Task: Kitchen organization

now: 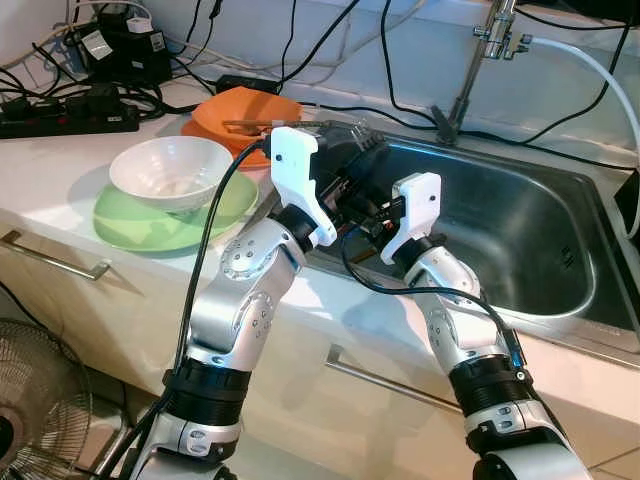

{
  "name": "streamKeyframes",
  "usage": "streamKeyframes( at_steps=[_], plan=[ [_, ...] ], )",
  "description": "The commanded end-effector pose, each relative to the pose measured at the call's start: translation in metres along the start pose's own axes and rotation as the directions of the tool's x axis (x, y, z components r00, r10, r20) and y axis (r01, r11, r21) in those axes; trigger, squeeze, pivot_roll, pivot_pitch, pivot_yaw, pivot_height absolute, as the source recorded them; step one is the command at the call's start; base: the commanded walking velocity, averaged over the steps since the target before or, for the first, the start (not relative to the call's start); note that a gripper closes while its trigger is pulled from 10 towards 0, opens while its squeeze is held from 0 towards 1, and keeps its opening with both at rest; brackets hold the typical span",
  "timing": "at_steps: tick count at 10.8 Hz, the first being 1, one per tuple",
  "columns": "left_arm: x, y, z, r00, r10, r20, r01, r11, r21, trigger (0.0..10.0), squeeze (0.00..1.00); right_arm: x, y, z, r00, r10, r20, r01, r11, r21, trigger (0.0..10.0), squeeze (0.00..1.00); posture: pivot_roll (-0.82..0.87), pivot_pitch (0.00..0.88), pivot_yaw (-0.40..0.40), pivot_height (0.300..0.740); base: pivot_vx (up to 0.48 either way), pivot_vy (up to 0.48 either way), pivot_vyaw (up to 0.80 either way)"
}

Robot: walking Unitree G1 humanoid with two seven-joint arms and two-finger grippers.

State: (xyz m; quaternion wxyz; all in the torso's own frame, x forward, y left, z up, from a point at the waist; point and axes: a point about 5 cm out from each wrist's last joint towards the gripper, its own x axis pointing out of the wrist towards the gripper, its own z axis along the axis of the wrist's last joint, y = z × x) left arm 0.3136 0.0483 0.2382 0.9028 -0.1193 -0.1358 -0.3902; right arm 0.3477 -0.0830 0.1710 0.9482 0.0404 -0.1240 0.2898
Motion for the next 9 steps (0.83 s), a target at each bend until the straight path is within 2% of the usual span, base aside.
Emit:
streamKeyframes(
  at_steps=[1,9],
  plan=[
    [0.0009,-0.0066,-0.0033,0.999,-0.037,-0.021,0.037,0.999,-0.009,10.0,0.00,0.0030,0.0005,0.0080,0.999,0.006,0.042,-0.006,1.000,0.006,0.0,0.00,0.23,0.000,-0.039,0.740,0.000,0.000,0.00],
    [0.0007,-0.0064,-0.0063,0.999,-0.040,-0.038,0.039,0.999,-0.011,10.0,0.00,0.0035,0.0014,0.0077,0.999,0.008,0.048,-0.008,1.000,0.009,0.0,0.00,0.23,0.000,-0.038,0.740,0.000,0.000,0.00]
  ],
)
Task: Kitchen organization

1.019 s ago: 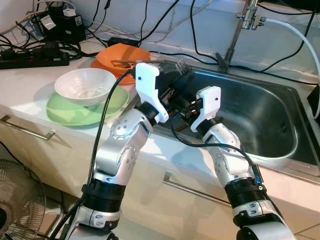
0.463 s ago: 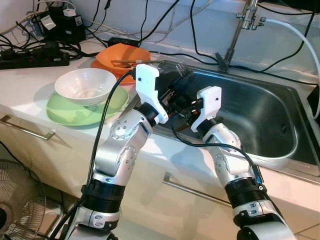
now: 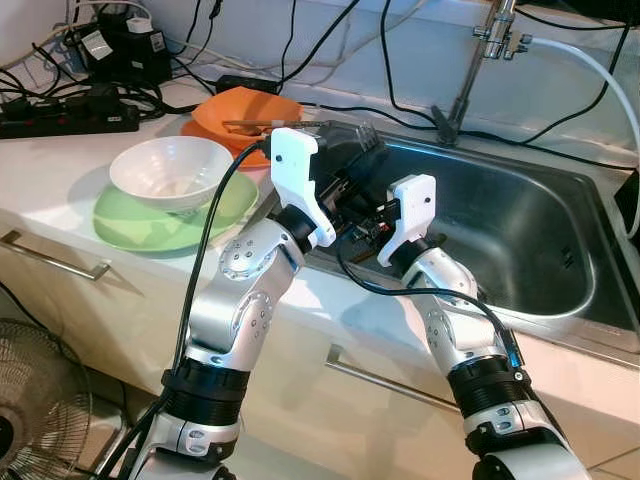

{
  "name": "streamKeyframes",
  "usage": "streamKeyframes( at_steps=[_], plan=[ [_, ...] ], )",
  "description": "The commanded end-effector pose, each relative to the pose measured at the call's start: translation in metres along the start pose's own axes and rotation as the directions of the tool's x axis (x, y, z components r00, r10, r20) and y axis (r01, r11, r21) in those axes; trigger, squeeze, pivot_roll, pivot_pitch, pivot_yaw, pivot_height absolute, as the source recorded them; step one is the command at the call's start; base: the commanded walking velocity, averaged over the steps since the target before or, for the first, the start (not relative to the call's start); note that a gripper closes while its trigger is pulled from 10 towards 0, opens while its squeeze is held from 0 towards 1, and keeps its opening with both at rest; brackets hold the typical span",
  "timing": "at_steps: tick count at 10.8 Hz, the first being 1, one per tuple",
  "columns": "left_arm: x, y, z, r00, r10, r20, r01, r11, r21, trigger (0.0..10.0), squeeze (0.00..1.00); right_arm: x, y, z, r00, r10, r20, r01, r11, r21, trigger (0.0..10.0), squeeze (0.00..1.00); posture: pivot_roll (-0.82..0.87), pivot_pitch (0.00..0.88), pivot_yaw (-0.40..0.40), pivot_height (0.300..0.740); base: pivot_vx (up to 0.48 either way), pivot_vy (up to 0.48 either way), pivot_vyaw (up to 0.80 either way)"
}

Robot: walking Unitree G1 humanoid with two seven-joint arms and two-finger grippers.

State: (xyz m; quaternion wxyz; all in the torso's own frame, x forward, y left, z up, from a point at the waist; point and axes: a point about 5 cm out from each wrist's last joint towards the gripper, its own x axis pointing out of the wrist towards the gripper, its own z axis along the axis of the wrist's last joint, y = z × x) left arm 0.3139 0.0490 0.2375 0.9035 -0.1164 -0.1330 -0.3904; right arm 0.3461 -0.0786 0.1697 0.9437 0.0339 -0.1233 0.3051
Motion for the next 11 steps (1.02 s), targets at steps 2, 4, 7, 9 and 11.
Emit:
streamKeyframes(
  at_steps=[2,4,7,9,11],
  plan=[
    [0.0008,-0.0062,-0.0053,0.999,-0.037,-0.028,0.037,0.999,-0.014,10.0,0.00,0.0029,-0.0033,0.0090,0.998,-0.024,0.051,0.023,1.000,0.015,0.0,0.00,0.23,0.000,-0.039,0.740,0.000,0.000,0.00],
    [0.0007,-0.0070,-0.0057,0.998,-0.046,-0.031,0.046,0.999,0.006,10.0,0.00,0.0025,-0.0024,0.0073,0.999,-0.022,0.047,0.021,1.000,0.016,0.0,0.00,0.23,0.000,-0.040,0.740,0.000,0.000,0.00],
    [0.0008,-0.0086,-0.0055,0.998,-0.055,-0.022,0.056,0.998,0.002,10.0,1.00,0.0024,-0.0023,0.0074,0.999,-0.020,0.047,0.019,1.000,0.017,0.0,0.00,0.23,0.000,-0.041,0.740,0.000,0.000,0.00],
    [0.0007,-0.0084,-0.0051,0.998,-0.055,-0.018,0.055,0.998,0.001,10.0,1.00,0.0025,-0.0024,0.0074,0.999,-0.021,0.047,0.020,1.000,0.017,0.0,0.00,0.23,0.000,-0.041,0.740,0.000,0.000,0.00],
    [0.0006,-0.0072,-0.0043,0.999,-0.050,-0.012,0.050,0.999,0.002,10.0,1.00,0.0026,-0.0023,0.0073,0.999,-0.022,0.046,0.022,1.000,0.017,0.0,0.00,0.23,0.000,-0.041,0.740,0.000,0.000,0.00]
  ],
)
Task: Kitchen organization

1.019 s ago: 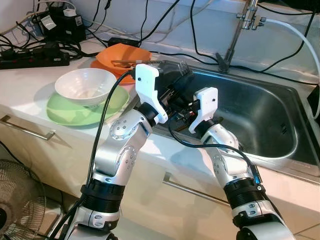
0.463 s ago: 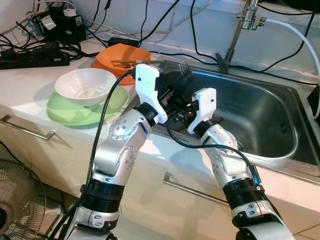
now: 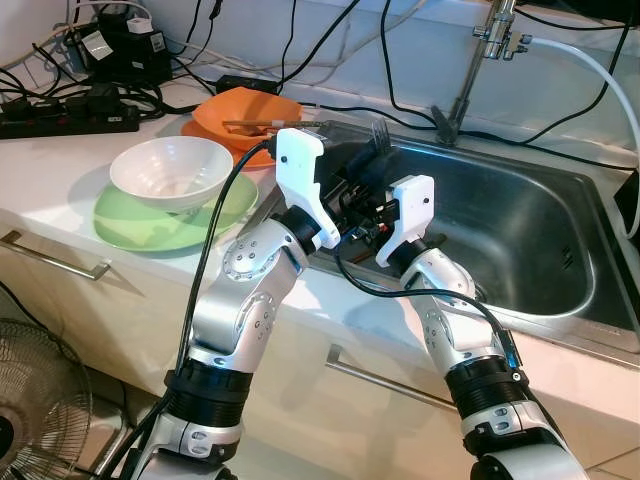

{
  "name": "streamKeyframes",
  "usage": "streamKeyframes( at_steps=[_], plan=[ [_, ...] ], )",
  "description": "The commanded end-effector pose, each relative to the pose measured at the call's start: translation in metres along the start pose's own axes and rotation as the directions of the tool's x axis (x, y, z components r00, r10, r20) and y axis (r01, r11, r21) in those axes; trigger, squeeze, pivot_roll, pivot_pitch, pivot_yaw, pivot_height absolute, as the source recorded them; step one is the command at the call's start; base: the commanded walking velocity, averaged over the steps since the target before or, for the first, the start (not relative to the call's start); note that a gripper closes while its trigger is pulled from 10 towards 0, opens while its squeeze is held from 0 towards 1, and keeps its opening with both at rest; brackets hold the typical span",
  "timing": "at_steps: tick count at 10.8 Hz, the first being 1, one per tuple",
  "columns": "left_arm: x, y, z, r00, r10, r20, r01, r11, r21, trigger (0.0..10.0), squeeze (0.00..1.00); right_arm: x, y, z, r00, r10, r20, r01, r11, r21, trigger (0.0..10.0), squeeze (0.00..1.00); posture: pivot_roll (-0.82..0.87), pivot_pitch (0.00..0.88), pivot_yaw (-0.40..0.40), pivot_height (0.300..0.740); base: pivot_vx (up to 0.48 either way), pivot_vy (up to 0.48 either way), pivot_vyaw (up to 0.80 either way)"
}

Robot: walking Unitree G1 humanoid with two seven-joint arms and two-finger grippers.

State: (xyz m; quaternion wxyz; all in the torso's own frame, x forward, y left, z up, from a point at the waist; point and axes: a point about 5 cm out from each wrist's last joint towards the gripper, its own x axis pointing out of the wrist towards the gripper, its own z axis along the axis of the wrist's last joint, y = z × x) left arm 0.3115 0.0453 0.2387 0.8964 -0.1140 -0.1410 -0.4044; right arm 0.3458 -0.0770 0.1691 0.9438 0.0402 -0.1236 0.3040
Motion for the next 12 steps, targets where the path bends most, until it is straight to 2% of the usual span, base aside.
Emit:
streamKeyframes(
  at_steps=[1,3,4,8,12],
  plan=[
    [0.000,-0.001,-0.003,1.000,-0.001,-0.011,0.001,1.000,-0.001,10.0,1.00,0.002,-0.004,0.008,0.999,-0.020,0.040,0.019,1.000,0.006,0.0,0.00,0.23,0.000,-0.042,0.740,0.000,0.000,0.00],
    [0.000,0.005,0.005,0.998,0.045,0.031,-0.046,0.999,0.017,10.0,1.00,0.002,-0.007,0.007,0.999,-0.035,0.035,0.035,0.999,0.008,0.0,0.00,0.23,0.000,-0.043,0.740,0.000,0.000,0.00],
    [-0.001,0.009,0.007,0.996,0.072,0.056,-0.072,0.997,0.010,10.0,0.00,0.002,-0.009,0.007,0.998,-0.044,0.033,0.044,0.999,0.009,0.0,0.00,0.23,0.000,-0.044,0.740,0.000,0.000,0.00],
    [-0.005,0.010,0.011,0.993,0.082,0.087,-0.077,0.995,-0.057,10.0,0.00,-0.002,-0.017,0.000,0.996,-0.087,0.003,0.087,0.996,0.003,0.0,0.00,0.23,0.000,-0.045,0.740,0.000,0.000,0.00],
    [-0.017,0.023,0.011,0.983,0.161,0.092,-0.156,0.986,-0.063,10.0,0.00,-0.006,-0.039,-0.009,0.967,-0.247,-0.060,0.246,0.969,-0.019,0.0,0.00,0.24,0.000,-0.048,0.740,0.000,0.000,0.00]
  ],
)
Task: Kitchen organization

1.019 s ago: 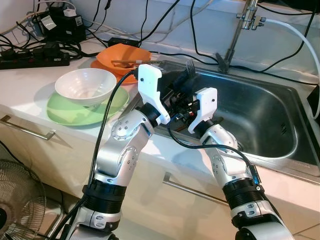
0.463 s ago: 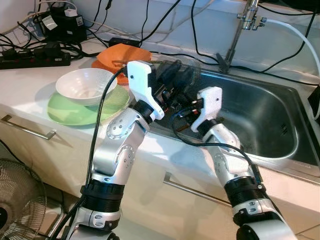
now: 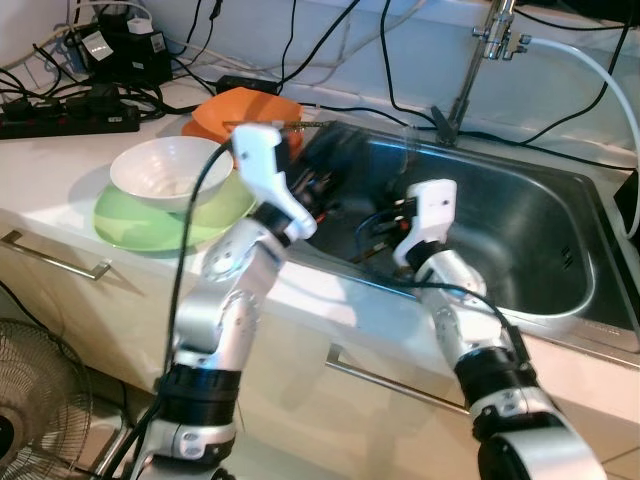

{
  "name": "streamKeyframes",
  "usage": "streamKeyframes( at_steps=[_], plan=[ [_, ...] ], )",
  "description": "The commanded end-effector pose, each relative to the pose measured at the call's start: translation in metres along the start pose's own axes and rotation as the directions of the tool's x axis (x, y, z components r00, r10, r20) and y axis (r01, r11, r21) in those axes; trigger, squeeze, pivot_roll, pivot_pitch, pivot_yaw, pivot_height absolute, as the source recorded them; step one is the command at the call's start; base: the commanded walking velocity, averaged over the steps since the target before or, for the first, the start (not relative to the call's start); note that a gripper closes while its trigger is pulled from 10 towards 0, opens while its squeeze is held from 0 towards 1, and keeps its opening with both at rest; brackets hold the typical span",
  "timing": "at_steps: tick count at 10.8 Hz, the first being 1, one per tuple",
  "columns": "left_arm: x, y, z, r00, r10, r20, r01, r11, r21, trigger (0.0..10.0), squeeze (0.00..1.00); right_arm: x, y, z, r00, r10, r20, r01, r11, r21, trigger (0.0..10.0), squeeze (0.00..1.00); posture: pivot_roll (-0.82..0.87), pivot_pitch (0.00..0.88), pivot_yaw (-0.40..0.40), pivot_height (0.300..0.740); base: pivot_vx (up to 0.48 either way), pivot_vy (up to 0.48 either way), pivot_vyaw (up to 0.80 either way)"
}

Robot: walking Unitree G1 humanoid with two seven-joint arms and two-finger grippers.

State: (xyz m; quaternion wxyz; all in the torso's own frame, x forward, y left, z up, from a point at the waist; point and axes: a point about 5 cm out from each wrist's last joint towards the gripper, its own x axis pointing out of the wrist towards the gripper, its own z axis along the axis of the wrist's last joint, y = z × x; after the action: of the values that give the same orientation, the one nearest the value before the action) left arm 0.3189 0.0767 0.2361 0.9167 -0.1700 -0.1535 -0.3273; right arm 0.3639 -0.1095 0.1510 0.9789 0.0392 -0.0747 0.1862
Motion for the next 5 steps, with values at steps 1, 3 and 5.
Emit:
streamKeyframes(
  at_steps=[1,3,5],
  plan=[
    [-0.001,0.000,0.003,1.000,0.011,0.009,-0.011,1.000,0.012,10.0,0.00,0.004,-0.007,0.006,0.999,-0.039,0.010,0.039,0.999,-0.026,7.4,0.00,0.24,0.000,-0.047,0.740,0.000,0.000,0.00],
    [-0.016,0.017,-0.008,0.994,0.096,-0.059,-0.092,0.994,0.062,10.0,0.00,0.004,-0.024,0.007,0.993,-0.116,-0.008,0.116,0.992,-0.040,10.0,0.00,0.24,0.000,-0.047,0.740,0.000,0.000,0.00],
    [-0.041,0.026,-0.045,0.950,0.132,-0.284,-0.072,0.975,0.212,10.0,0.00,0.007,-0.039,0.003,0.980,-0.187,-0.073,0.181,0.980,-0.087,10.0,0.00,0.24,0.000,-0.048,0.740,0.000,0.000,0.00]
  ],
)
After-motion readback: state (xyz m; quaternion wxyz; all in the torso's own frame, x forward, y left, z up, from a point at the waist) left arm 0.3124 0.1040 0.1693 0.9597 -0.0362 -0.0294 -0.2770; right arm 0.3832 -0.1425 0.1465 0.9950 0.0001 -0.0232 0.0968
